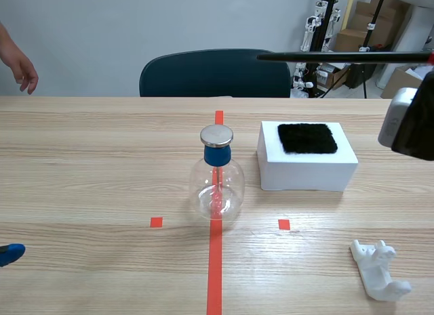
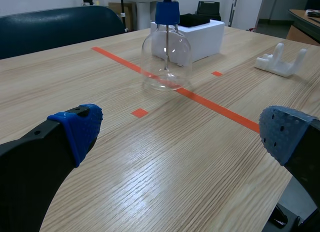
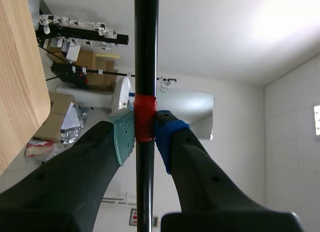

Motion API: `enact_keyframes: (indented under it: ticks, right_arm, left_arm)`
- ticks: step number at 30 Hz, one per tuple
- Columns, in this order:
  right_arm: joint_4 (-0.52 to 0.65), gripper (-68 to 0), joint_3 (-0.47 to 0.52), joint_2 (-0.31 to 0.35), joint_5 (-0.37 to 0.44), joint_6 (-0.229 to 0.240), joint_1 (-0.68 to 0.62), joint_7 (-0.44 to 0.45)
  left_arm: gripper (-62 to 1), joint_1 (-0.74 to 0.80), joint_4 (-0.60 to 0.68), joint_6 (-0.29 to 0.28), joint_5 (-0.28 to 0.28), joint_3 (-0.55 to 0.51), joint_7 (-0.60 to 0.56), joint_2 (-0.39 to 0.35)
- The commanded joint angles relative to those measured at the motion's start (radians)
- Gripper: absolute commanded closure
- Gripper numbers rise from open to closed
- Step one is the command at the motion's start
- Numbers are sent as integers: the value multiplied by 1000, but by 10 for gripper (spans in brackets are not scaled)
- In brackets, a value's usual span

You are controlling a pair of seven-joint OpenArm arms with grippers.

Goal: Do the electroscope experiment. move the rod toward and away from the electroscope

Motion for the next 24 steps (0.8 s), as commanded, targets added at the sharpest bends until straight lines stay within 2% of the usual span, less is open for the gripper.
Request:
enact_keyframes:
  ticks: [1, 9, 16, 24]
  right_arm:
    - [6, -24, -11, 30, -30, -16, 40, -8]
    - [-42, -24, -166, 93, -116, -16, 158, -97]
    - [-55, -24, -312, 153, -200, -16, 191, -150]
    - [-105, -24, -377, 159, -304, -16, 191, -189]
  left_arm:
    - [-623, -2, 15, -1, -13, -4, -21, -6]
    - [-623, -2, 15, -1, -13, -4, -21, -6]
    - [-623, -2, 15, -1, -13, -4, -21, -6]
    - [-623, -2, 15, -1, -13, -4, -21, -6]
